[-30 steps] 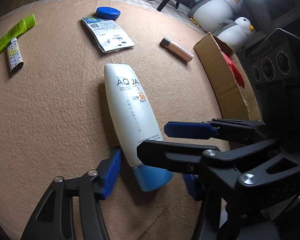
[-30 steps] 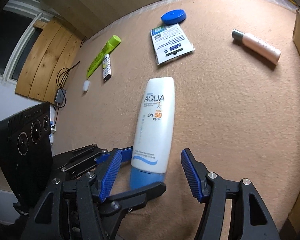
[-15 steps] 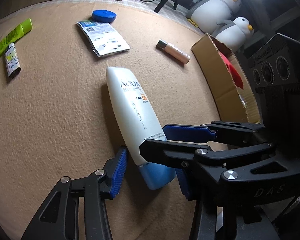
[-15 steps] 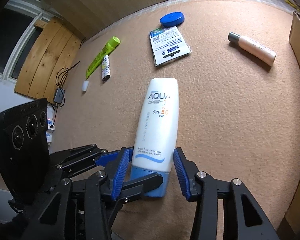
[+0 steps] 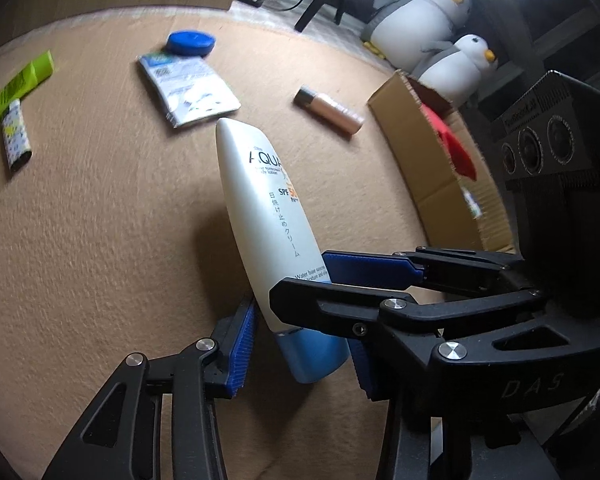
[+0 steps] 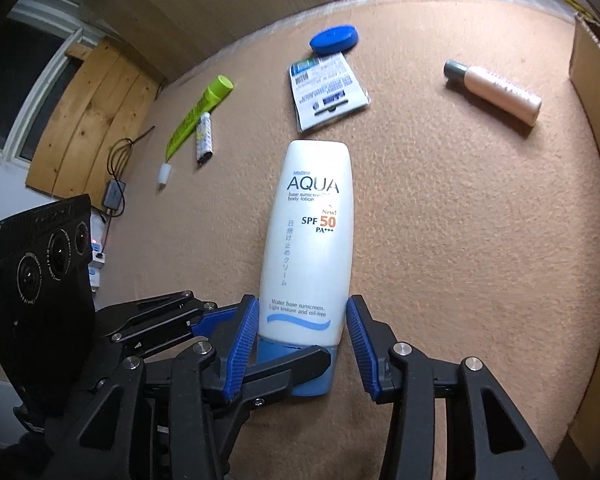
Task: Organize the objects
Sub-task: 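Close the right gripper on the sunscreen tube while the left gripper opens, then carry the sunscreen tube with the right gripper and release it into the box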
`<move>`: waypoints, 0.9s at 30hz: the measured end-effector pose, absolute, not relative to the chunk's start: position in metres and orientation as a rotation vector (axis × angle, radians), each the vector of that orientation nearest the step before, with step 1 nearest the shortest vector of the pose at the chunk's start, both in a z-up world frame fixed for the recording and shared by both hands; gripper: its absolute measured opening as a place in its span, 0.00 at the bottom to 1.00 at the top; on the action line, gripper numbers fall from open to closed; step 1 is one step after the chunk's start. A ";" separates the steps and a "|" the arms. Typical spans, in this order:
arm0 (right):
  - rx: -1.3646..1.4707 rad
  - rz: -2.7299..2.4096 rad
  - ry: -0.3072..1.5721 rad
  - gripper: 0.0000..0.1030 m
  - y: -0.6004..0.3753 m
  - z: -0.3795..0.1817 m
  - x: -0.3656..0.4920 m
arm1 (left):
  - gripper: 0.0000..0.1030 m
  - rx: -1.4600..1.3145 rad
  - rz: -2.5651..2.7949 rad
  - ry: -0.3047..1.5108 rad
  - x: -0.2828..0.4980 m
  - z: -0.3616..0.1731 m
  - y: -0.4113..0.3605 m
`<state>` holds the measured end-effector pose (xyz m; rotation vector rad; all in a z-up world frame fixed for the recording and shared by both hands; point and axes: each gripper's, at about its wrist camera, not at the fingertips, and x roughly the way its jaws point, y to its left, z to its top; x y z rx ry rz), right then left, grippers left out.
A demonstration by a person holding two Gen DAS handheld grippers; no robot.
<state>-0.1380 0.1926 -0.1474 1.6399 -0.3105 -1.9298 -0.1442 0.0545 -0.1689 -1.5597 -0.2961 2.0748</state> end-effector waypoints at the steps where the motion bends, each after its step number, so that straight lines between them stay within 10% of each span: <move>1: 1.632 -1.938 -0.316 0.41 0.195 -0.144 -0.138 | 0.44 -1.546 2.075 -0.294 -0.145 -0.164 0.058; 27: 1.524 -2.305 -0.365 0.41 0.359 -0.070 -0.113 | 0.44 -1.336 1.906 -0.170 -0.138 -0.113 0.251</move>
